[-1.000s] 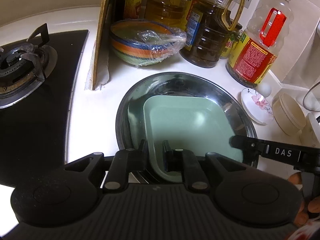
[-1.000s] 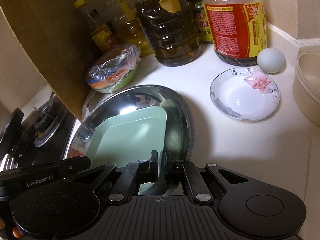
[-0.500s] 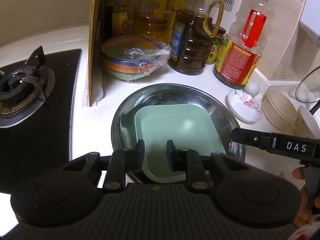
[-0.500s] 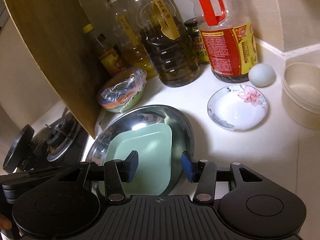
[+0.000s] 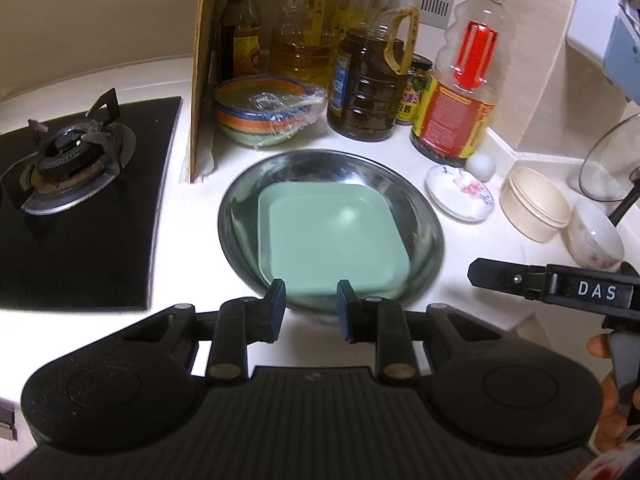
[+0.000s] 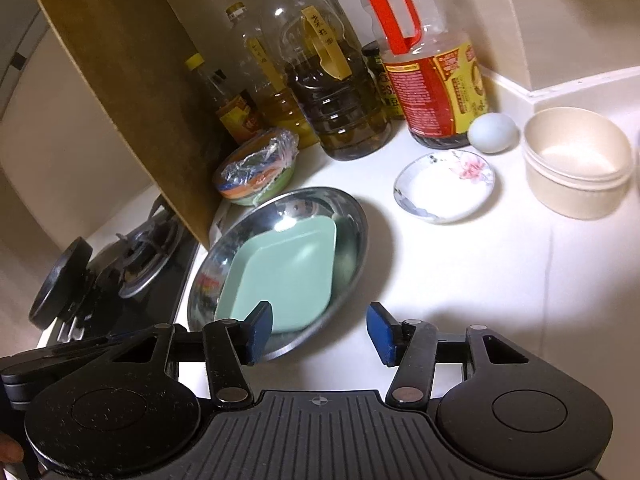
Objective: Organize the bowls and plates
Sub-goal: 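Withdraw both grippers from the tray toward the white floral saucer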
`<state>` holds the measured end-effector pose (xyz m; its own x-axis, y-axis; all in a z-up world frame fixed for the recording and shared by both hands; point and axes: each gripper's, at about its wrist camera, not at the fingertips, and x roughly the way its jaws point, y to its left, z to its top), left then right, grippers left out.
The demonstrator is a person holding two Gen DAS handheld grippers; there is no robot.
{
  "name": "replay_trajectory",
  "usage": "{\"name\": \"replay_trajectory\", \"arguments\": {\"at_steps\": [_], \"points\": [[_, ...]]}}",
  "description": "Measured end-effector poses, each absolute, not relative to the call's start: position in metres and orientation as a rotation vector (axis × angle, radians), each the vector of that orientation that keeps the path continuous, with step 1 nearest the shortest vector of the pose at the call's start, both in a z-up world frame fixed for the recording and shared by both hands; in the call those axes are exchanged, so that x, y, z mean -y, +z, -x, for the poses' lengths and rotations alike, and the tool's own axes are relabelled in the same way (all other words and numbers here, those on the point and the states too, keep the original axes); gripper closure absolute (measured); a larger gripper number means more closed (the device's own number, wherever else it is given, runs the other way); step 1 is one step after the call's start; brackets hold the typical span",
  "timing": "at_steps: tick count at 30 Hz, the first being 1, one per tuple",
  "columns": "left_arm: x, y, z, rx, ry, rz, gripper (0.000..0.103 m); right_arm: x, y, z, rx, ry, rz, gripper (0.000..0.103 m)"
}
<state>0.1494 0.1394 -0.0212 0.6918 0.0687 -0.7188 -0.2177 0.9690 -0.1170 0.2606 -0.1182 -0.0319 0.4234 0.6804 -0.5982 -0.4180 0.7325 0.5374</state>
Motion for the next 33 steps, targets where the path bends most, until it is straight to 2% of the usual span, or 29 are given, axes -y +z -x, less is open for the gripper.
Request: {"name": "replay_trajectory", "arguments": {"at_steps": [15, 33], "points": [[-0.083, -0.023, -0.087, -0.813, 0.143, 0.200, 0.079, 0.183, -0.030, -0.199, -0.908, 0.686, -0.325, 0.050], [-0.022, -0.029, -0.070, -0.845, 0.050, 0.157, 0.079, 0.253, -0.036, -0.164, -0.913, 0.566, -0.326, 0.050]]}}
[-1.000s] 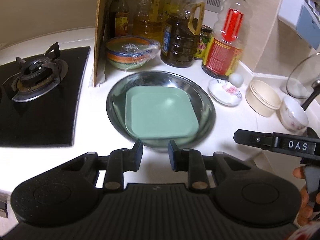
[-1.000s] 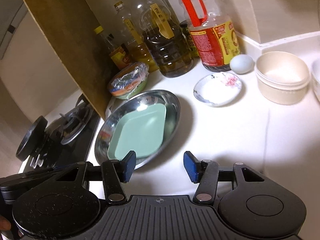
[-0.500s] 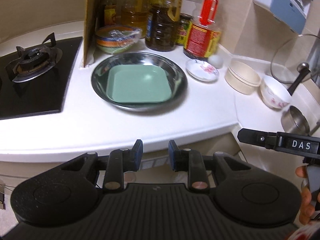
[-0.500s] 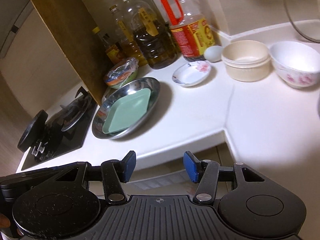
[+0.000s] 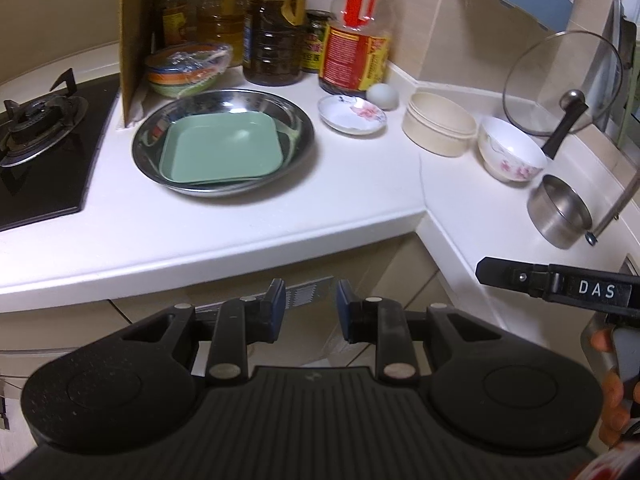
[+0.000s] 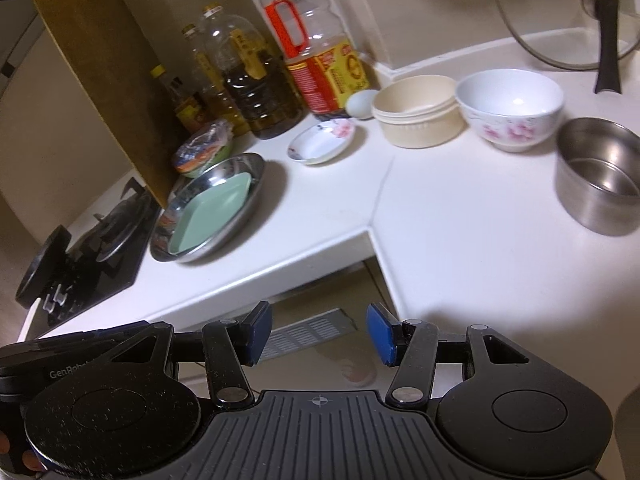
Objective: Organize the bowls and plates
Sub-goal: 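Withdraw both grippers from the tray toward the white floral saucer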
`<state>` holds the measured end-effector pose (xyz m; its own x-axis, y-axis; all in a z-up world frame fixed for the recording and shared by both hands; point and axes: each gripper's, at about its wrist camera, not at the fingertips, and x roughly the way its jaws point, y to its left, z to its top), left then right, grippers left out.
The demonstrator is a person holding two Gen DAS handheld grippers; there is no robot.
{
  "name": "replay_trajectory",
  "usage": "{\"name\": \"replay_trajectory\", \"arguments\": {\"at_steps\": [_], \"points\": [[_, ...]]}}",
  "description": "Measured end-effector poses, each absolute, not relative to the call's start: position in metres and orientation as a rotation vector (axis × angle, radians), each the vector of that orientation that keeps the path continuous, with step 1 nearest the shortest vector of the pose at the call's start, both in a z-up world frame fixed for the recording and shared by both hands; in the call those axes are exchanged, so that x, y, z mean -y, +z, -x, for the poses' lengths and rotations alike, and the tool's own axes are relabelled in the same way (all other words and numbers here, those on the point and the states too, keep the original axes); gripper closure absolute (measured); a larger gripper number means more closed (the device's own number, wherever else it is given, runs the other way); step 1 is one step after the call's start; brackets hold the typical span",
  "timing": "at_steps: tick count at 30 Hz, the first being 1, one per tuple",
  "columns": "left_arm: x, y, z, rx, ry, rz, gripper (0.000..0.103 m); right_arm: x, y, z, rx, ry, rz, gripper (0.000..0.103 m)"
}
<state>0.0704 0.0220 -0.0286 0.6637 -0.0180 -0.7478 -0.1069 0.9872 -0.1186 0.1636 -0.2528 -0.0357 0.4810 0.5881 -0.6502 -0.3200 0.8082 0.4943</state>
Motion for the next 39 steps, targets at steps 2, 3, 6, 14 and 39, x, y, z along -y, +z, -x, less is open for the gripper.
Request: {"name": "replay_trajectory", "arguments": {"at_steps": [2, 3, 6, 14, 39], "points": [[-0.018, -0.029, -0.070, -0.847, 0.045, 0.154, 0.079, 0.258, -0.037, -0.162, -0.917, 0.558, -0.328, 0.050], [-0.017, -0.030, -0.070, -0.849, 0.043, 0.153, 0.079, 0.259, -0.037, -0.161, -0.919, 0.553, -0.329, 0.050], [-0.012, -0.031, -0.070, -0.855, 0.033, 0.152, 0.079, 0.265, -0.038, -0.160, -0.924, 0.540, -0.330, 0.050], [-0.006, -0.034, -0.076, -0.871, 0.012, 0.144, 0.078, 0.271, -0.041, -0.160, -0.938, 0.510, -0.336, 0.050], [-0.027, -0.036, -0.162, -0.867, -0.167, 0.081, 0.077, 0.244, -0.043, -0.214, -0.937, 0.365, -0.349, 0.050]]}}
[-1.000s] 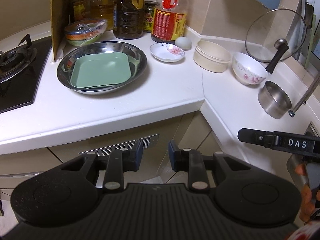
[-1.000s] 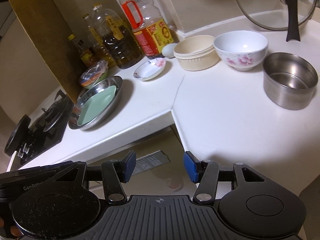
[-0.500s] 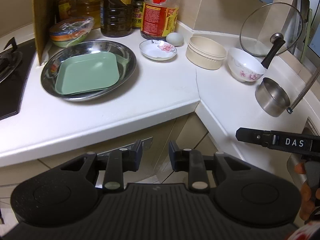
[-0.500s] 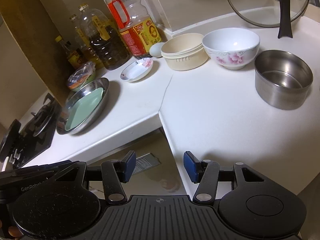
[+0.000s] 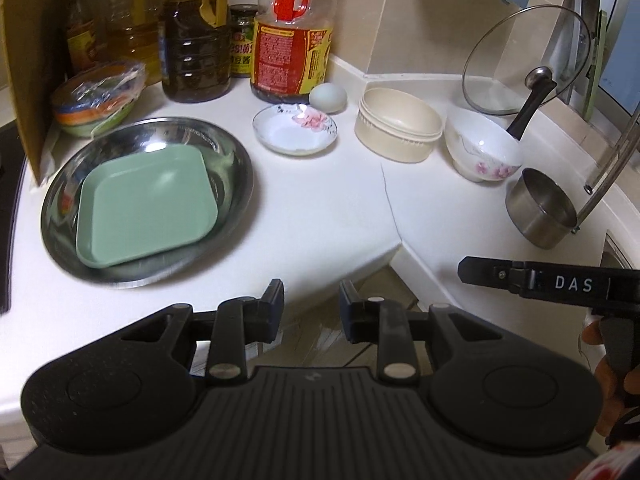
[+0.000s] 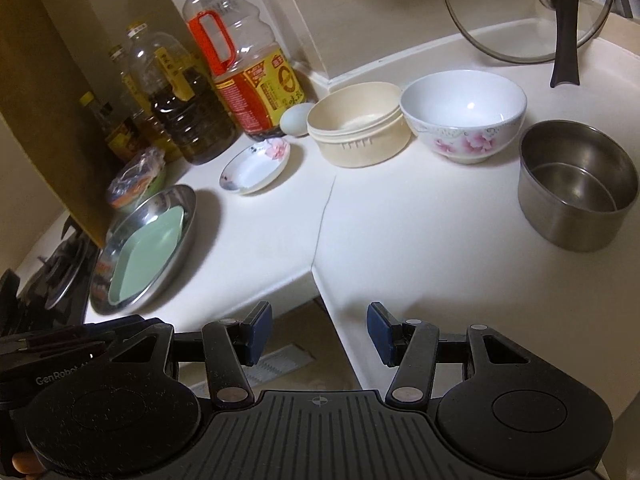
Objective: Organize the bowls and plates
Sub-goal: 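Withdraw both grippers from the tray toward the white floral saucer, then close both grippers on the rim of the small white floral saucer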
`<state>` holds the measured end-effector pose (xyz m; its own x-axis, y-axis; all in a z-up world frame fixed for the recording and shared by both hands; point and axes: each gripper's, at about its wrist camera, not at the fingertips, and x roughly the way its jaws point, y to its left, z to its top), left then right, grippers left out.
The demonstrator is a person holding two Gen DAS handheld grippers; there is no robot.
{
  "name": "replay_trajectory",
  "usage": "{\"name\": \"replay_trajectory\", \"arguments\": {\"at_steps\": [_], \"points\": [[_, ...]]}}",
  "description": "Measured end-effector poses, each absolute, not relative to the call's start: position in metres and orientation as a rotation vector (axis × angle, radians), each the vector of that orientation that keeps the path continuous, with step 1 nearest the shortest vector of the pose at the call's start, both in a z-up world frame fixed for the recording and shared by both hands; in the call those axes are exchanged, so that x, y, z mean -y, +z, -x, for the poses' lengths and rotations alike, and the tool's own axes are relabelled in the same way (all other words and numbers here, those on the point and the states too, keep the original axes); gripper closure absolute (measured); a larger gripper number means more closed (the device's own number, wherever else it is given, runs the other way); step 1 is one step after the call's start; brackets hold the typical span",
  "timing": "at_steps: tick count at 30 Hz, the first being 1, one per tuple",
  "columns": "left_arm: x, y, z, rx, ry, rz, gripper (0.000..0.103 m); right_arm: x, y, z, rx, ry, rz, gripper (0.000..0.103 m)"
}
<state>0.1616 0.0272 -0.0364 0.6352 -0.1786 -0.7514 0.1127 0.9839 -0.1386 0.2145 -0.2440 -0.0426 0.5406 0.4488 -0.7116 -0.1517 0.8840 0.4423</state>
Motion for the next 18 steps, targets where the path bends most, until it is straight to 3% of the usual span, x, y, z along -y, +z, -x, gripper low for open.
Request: {"name": "replay_trajectory", "arguments": {"at_steps": [18], "points": [[-0.064, -0.036, -0.245, -0.821, -0.244, 0.068, 0.077, 0.202, -0.054, -0.276, -0.896, 0.285, -0.393, 0.050]]}}
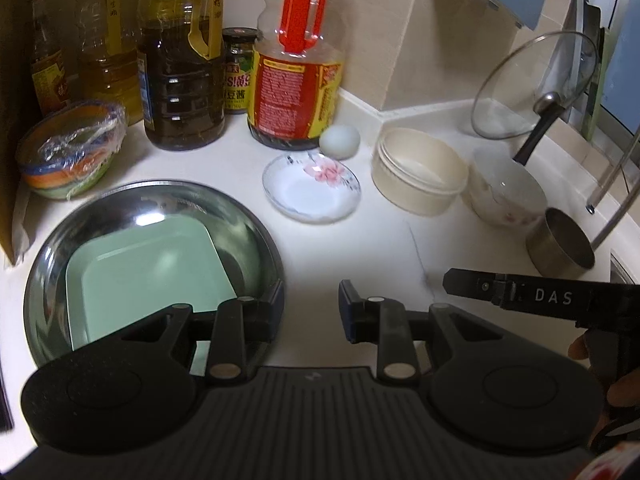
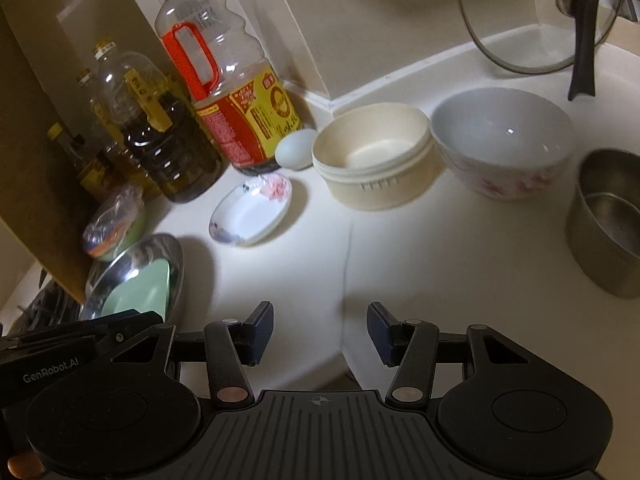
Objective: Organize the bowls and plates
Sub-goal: 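Close both grippers on the rim of the small white floral saucer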
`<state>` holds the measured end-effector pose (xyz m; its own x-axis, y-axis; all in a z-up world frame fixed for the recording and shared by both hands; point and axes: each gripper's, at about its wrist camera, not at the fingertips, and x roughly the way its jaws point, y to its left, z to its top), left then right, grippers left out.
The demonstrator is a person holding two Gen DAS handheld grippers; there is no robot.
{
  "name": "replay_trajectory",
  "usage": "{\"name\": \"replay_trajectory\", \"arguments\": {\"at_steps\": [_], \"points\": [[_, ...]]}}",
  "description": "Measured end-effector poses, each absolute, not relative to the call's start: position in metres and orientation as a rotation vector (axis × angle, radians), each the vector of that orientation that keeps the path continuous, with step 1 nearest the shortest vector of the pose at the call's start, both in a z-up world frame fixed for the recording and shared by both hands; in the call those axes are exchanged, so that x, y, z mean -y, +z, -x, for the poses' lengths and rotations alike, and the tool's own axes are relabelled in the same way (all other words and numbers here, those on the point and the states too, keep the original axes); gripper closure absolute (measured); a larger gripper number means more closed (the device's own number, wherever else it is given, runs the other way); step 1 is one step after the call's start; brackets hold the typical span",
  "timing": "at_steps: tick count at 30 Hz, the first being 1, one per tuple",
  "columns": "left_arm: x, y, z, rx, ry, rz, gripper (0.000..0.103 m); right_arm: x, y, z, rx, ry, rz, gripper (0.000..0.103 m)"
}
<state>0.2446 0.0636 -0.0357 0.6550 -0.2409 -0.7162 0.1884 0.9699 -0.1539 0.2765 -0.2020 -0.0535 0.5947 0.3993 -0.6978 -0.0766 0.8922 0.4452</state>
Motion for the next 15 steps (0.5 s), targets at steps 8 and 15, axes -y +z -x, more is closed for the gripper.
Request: {"name": "replay_trajectory", "arguments": {"at_steps": [8, 15], "points": [[-0.071, -0.040, -0.287, -0.815, -0.249, 0.062, 0.077, 0.179, -0.058, -0.313, -0.859, 0.274, -0.413, 0.050], [-0.074, -0.046, -0.324, -0.825, -0.243, 0.060, 0.077, 0.163, -0.065, -0.343, -0.841, 0.253, -0.425, 0.050]]}}
